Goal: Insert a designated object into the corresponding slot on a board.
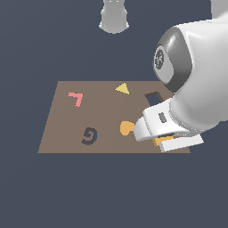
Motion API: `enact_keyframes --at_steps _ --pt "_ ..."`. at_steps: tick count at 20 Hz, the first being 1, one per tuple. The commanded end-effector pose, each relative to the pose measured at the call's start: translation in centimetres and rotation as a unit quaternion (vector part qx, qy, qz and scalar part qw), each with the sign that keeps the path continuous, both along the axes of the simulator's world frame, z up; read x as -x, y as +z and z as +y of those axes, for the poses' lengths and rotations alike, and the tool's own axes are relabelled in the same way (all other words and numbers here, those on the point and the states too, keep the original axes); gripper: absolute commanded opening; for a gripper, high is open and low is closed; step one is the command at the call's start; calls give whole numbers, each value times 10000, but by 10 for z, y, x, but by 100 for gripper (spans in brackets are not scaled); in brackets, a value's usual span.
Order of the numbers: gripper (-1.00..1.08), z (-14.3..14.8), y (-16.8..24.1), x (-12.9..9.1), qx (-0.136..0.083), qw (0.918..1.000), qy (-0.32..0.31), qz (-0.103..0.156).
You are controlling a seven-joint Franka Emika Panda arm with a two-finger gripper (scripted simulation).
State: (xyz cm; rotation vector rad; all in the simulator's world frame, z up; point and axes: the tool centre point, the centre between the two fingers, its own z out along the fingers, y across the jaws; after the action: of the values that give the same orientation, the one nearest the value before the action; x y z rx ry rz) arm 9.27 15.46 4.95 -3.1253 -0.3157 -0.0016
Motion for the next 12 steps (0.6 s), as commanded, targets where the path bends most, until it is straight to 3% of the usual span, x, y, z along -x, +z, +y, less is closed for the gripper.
enact_keyframes --at_steps 1,7,8,12 --pt "100 1 -7 0 2 10000 6 6" --pt "100 2 -20 -1 3 10000 18 5" --pt "-100 2 -20 -1 3 10000 18 5" --pt "-100 2 -20 -1 3 10000 18 5"
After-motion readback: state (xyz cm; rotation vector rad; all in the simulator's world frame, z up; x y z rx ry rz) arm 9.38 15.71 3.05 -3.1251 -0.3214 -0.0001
